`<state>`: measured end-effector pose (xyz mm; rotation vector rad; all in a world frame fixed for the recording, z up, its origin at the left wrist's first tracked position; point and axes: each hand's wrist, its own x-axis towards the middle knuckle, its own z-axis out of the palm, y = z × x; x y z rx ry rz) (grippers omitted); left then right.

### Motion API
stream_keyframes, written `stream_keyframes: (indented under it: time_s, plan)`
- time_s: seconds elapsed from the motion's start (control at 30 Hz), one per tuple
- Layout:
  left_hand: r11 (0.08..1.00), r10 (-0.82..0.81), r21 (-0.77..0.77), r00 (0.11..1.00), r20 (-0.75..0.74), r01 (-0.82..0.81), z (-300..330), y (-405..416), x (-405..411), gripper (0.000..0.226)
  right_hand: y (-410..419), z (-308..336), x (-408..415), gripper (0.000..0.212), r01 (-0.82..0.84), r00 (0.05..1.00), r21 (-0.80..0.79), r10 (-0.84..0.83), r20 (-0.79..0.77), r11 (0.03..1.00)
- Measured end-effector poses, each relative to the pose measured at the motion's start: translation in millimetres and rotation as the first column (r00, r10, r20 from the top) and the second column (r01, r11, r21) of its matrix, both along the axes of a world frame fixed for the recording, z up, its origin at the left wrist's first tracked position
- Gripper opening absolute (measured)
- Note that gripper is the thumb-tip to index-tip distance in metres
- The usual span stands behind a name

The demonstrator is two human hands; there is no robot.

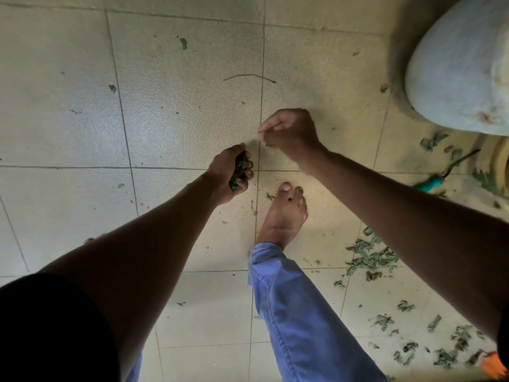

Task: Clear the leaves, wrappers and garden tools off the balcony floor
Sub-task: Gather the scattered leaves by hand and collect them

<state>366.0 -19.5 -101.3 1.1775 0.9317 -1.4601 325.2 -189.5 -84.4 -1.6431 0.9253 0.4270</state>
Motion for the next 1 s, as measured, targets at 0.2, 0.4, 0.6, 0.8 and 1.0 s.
stream_keyframes:
  time_s: [0.2, 0.4, 0.6, 0.8, 1.0]
  plan:
    - [0.997, 0.015, -0.072, 1.000, 0.015, -0.014, 4.4, -4.9, 10.8, 0.038, 47.1, 10.2, -10.5, 0.007, -0.058, 0.992, -0.137, 0.073, 0.106, 0.989]
    - [0.999, 0.016, -0.043, 1.000, 0.027, -0.015, 2.7, -9.9, 20.7, 0.035, 46.2, -2.8, -3.4, 0.012, -0.111, 0.979, -0.268, 0.152, 0.134, 0.957]
    - [0.995, 0.064, -0.079, 0.998, -0.027, -0.066, -2.4, -1.2, 19.9, 0.042, 10.5, -20.9, 41.4, 0.023, -0.173, 0.930, -0.641, 0.338, 0.143, 0.748]
    - [0.985, 0.122, -0.117, 0.991, -0.064, -0.129, -5.9, 16.4, 14.1, 0.041, -18.4, -46.3, 69.6, 0.037, -0.444, 0.854, -0.714, 0.497, -0.155, 0.541]
    - [0.986, 0.118, -0.106, 0.990, -0.076, -0.126, 1.4, 31.7, 12.5, 0.041, -18.9, -48.2, 76.9, 0.031, -0.515, 0.833, -0.676, 0.495, -0.249, 0.527]
